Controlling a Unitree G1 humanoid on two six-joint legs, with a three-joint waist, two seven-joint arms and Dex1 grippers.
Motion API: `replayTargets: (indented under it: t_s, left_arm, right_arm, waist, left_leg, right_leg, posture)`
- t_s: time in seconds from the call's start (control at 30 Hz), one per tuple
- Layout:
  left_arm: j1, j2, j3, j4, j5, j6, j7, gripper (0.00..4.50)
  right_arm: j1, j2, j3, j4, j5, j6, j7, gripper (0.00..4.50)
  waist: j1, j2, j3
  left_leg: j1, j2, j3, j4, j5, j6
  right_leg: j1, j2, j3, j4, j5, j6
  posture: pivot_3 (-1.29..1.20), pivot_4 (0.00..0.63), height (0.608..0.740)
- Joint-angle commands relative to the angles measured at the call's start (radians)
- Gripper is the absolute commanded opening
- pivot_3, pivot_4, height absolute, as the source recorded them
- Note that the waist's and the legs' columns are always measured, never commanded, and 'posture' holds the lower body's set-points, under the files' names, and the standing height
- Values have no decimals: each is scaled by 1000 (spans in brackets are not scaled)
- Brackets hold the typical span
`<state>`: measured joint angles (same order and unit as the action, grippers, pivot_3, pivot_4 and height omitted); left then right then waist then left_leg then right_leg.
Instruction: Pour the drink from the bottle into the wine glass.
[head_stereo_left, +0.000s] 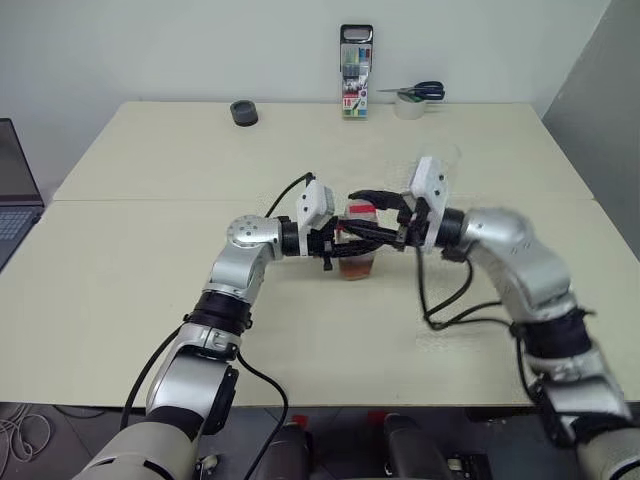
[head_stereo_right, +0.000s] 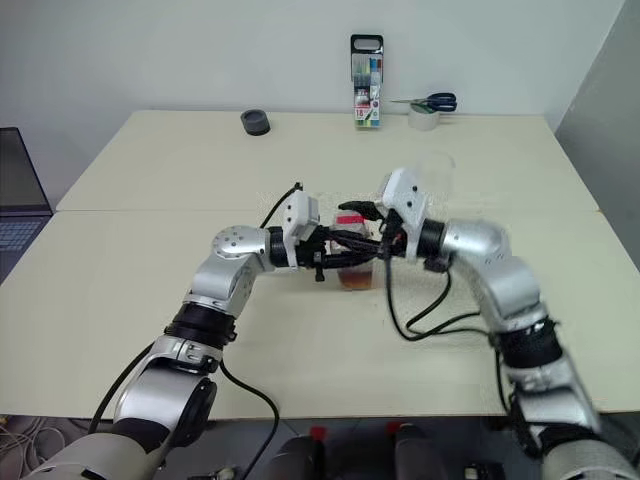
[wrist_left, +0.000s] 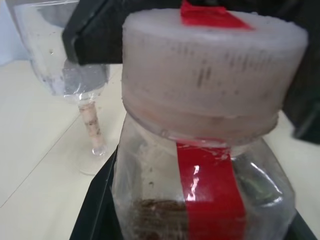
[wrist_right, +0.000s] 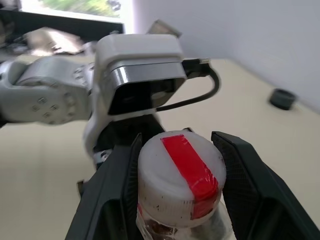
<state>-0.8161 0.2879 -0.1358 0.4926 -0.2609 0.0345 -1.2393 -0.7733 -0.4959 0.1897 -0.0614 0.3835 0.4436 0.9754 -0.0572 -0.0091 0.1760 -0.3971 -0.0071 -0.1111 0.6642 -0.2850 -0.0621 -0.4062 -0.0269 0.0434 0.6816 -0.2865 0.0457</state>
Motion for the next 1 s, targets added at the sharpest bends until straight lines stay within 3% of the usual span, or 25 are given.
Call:
replayTargets:
  t_s: [0.03,0.27,0.43,0.63,0.8,1.0]
  left_arm:
    - [-38,13,27,-1,-9,-26,-3,1691]
    - [-34,-6,51,9,-12,-24,66,1691]
    - [-45,-14,50,31,-7,-27,84,1691]
    - [-70,-23,44,71,1,-37,84,1691]
    - [-86,-28,36,99,8,-50,70,1691]
    - [-101,-33,36,124,15,-66,64,1690]
  right_arm:
    - [-48,-41,-10,58,17,11,105,1890]
    - [4,-50,-89,-94,3,43,-39,4218]
    - [166,3,-120,-365,-22,170,-282,4281]
    - [264,199,-78,-509,-147,273,-629,4281]
    - [263,300,-22,-527,-201,283,-732,4281]
    - [267,327,22,-505,-239,286,-765,4281]
  waist:
    - [0,0,0]
    - [1,0,0]
    - [3,0,0]
    - [1,0,0]
    - [0,0,0]
    - [0,0,0]
  left_leg:
    - [0,0,0,0,0,0]
    - [-1,-1,0,0,0,-1]
    - [-2,-1,-1,1,0,-1]
    - [-1,-1,0,1,1,-1]
    - [-1,-1,0,1,1,-1]
    - [-1,-1,0,1,1,-1]
  right_leg:
    - [0,0,0,0,0,0]
    - [-1,-3,0,0,0,0]
    - [-1,-3,0,0,0,0]
    - [-1,-2,0,2,0,0]
    - [-1,-2,0,2,0,0]
    - [-1,-2,0,2,0,0]
  posture:
    - [0,150,740]
    - [0,150,740]
    - [0,150,740]
    - [0,150,740]
    - [0,150,740]
    - [0,150,740]
